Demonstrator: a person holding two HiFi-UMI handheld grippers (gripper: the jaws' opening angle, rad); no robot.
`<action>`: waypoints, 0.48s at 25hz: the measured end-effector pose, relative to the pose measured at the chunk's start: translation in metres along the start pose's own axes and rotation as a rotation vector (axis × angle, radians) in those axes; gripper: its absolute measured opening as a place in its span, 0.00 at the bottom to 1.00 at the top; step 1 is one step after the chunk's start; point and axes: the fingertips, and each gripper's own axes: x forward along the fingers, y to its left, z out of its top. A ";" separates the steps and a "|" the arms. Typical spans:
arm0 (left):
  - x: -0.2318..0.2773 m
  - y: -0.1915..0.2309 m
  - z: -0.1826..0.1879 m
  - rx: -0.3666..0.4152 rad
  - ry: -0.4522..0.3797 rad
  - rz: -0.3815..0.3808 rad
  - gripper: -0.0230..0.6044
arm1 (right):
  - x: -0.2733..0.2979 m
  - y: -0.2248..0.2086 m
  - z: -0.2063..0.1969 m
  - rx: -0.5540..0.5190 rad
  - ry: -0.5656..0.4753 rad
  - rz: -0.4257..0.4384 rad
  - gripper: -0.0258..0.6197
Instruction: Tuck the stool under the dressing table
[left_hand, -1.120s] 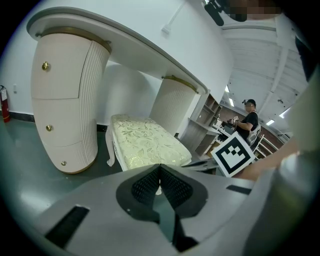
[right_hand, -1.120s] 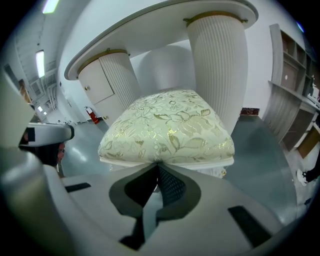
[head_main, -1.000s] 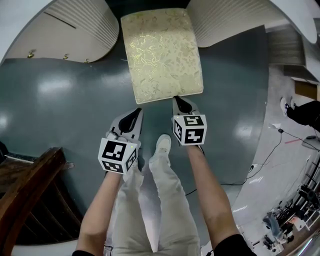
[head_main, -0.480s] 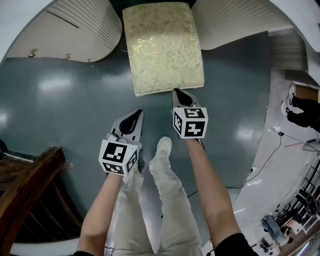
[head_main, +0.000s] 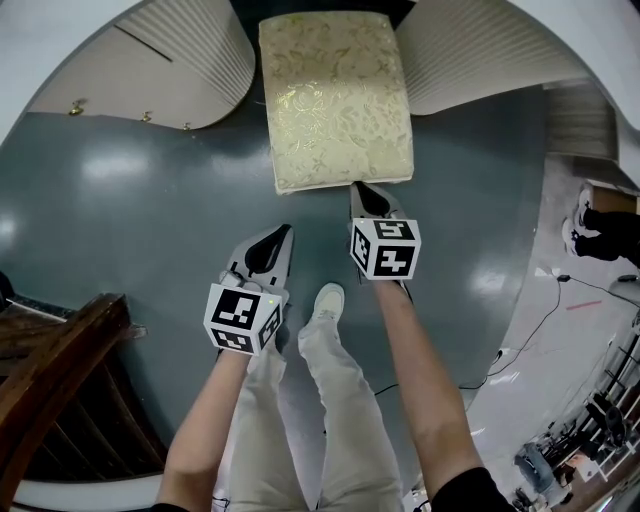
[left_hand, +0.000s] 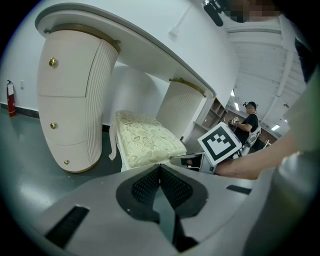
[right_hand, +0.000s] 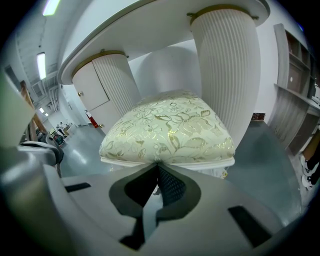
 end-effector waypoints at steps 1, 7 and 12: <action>0.000 0.001 0.000 0.000 0.000 0.002 0.06 | 0.003 -0.001 0.003 0.000 -0.002 0.000 0.06; -0.001 0.012 0.006 -0.001 0.002 0.016 0.06 | 0.018 -0.008 0.034 0.001 -0.016 -0.015 0.06; -0.003 0.017 -0.004 -0.013 -0.007 0.036 0.06 | 0.026 -0.012 0.036 -0.012 -0.022 -0.003 0.07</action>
